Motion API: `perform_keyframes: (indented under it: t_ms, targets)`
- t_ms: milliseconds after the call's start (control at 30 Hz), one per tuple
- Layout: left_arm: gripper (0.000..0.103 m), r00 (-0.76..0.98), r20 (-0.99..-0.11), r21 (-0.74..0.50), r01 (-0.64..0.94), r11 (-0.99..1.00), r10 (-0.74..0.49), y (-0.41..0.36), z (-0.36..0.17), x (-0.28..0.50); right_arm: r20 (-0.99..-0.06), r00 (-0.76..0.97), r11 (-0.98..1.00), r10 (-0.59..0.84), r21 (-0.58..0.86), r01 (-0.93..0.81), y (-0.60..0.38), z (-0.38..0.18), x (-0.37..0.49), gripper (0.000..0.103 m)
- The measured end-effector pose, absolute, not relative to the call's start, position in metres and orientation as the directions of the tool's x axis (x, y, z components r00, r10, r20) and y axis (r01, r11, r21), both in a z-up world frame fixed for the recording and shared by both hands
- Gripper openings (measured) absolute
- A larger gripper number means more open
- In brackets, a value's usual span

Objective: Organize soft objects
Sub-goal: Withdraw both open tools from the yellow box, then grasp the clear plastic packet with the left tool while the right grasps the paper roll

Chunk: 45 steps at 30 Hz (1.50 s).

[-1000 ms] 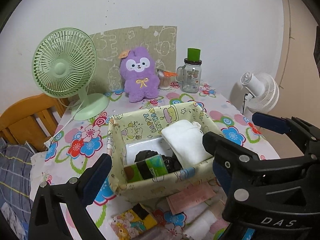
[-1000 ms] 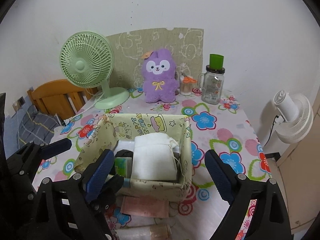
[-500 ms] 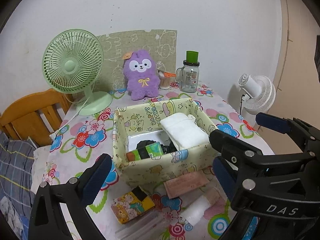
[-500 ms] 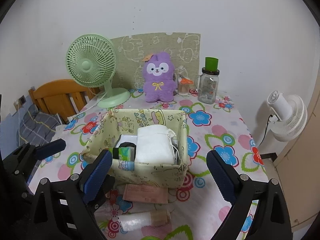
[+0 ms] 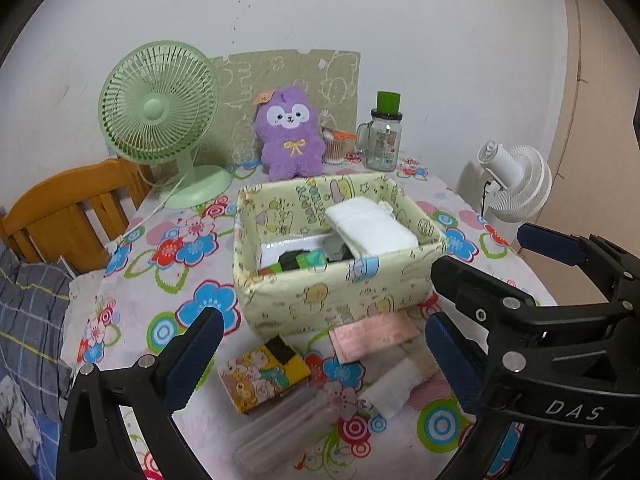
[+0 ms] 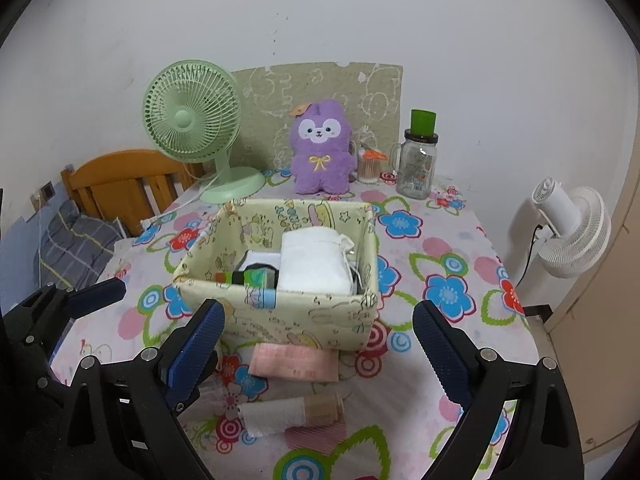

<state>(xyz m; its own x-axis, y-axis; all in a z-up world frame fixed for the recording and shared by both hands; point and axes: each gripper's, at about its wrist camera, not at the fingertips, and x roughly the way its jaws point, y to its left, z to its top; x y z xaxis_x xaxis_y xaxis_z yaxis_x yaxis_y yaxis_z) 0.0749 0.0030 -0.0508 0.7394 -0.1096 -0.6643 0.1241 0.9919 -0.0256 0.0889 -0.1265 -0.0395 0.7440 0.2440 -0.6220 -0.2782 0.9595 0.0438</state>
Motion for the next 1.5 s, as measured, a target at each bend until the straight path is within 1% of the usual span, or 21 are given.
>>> perform_keyframes:
  t_ms: [833, 1400, 1500]
  targets:
    - [0.102, 0.672, -0.731, -0.052, 0.12, 0.991, -0.119, 0.019, -0.108, 0.062, -0.68, 0.697, 0.963, 0.228, 0.05, -0.267, -0.118, -0.096, 0.074, 0.097]
    - [0.102, 0.612, -0.783, -0.065, 0.099, 0.993, -0.112, 0.02, -0.143, 0.058, -0.728, 0.645, 0.955, 0.232, 0.046, -0.293, -0.111, -0.13, 0.071, 0.097]
    - [0.1, 0.61, -0.785, -0.072, 0.089, 0.993, -0.111, 0.021, -0.148, 0.058, -0.736, 0.636, 0.954, 0.231, 0.043, -0.297, -0.109, -0.134, 0.073, 0.097]
